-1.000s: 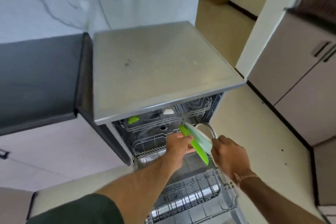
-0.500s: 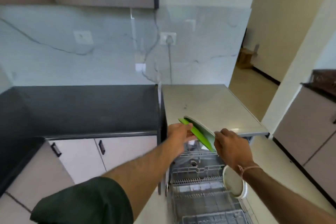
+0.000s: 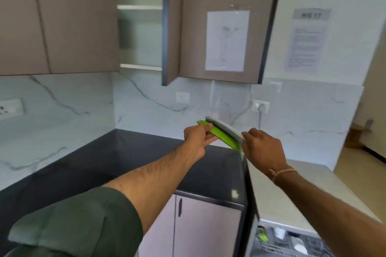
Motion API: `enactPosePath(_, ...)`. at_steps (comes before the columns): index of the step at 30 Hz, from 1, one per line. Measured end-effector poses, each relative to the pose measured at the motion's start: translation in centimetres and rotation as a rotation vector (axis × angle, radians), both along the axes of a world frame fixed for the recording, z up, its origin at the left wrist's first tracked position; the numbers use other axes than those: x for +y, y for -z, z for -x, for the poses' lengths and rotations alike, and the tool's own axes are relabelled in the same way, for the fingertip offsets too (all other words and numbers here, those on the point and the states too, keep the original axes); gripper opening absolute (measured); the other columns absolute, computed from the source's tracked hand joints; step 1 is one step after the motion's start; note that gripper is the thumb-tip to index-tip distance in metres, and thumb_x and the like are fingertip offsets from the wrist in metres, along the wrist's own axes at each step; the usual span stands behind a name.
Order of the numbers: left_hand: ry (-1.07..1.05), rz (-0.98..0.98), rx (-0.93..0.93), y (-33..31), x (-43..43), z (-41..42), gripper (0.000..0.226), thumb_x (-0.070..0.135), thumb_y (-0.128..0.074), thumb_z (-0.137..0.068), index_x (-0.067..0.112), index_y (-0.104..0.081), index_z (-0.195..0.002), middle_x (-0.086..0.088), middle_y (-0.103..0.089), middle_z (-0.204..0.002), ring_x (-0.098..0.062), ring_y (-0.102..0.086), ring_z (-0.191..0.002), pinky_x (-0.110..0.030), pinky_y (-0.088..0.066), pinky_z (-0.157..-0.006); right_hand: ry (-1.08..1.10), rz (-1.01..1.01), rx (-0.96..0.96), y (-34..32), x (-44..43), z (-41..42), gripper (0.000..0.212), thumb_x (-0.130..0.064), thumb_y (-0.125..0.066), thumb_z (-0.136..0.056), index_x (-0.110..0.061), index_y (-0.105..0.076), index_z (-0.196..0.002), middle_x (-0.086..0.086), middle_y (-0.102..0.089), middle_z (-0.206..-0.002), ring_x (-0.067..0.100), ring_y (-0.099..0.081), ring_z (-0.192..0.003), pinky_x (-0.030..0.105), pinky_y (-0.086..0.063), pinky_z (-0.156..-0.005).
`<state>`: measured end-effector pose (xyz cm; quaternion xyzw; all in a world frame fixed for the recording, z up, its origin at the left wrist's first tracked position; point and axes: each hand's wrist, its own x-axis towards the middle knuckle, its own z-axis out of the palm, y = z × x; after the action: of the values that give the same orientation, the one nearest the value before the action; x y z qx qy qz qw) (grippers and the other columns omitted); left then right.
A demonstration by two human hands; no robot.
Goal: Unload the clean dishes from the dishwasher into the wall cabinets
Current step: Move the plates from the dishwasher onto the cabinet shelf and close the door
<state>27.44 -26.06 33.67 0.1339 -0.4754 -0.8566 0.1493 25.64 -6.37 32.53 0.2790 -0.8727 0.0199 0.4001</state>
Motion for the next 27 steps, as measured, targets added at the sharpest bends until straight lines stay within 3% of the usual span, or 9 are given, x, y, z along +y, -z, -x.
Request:
enactPosePath(4,-0.13,0.003,0.041,-2.6,-8.1,-2.0,0.002,-0.005,-0.065,-0.089,-0.003,-0.065,-0.088,-0.014,-0.066,-0.075,-0.025,-0.07,-0.069,-0.033,-0.062,-0.062,-0.12,-0.012,0.034,-2.1,-8.4,0.9,0.017,-0.028,-0.056,-0.091,-0.018,-0.067,-0.1,0.003,-0.064,-0.09,0.026,-0.063,-0.075,0.035,-0.053,-0.054)
enactPosePath(9,-0.319,0.029,0.044,-3.7,-18.5,-3.2,0.001,-0.006,-0.064,-0.087,-0.004,-0.065,-0.087,-0.017,-0.065,-0.077,-0.03,-0.069,-0.076,-0.039,-0.063,-0.068,-0.27,-0.033,0.101,-2.8,-19.5,1.0,0.013,-0.024,-0.062,-0.078,-0.016,-0.07,-0.085,0.004,-0.064,-0.075,0.027,-0.063,-0.059,0.03,-0.047,-0.042)
enactPosePath(15,-0.49,0.097,0.079,-6.3,-29.1,-2.8,0.007,-0.008,-0.058,-0.088,-0.006,-0.065,-0.091,-0.02,-0.07,-0.082,-0.031,-0.072,-0.075,-0.043,-0.061,-0.079,-0.416,0.051,0.16,-4.8,-32.7,2.1,0.016,-0.021,-0.08,-0.069,-0.015,-0.071,-0.081,0.003,-0.064,-0.07,0.022,-0.061,-0.053,0.025,-0.043,-0.04)
enactPosePath(24,-0.587,0.135,0.228,-13.9,-40.8,3.4,0.015,-0.009,-0.052,-0.091,-0.002,-0.065,-0.091,-0.017,-0.071,-0.088,-0.026,-0.071,-0.075,-0.037,-0.063,-0.065,-0.47,0.19,0.242,-13.1,-47.7,7.8,0.014,-0.01,-0.079,-0.069,-0.012,-0.073,-0.081,0.005,-0.065,-0.072,0.023,-0.062,-0.063,0.025,-0.043,-0.046)
enactPosePath(27,-0.57,0.149,0.25,-16.2,-43.3,6.5,0.016,-0.007,-0.051,-0.092,-0.003,-0.064,-0.099,-0.017,-0.069,-0.09,-0.024,-0.069,-0.074,-0.034,-0.062,-0.06,-0.436,0.184,0.265,-15.6,-51.0,10.5,0.009,-0.011,-0.074,-0.074,-0.012,-0.073,-0.083,0.006,-0.065,-0.075,0.024,-0.062,-0.068,0.026,-0.033,-0.049)
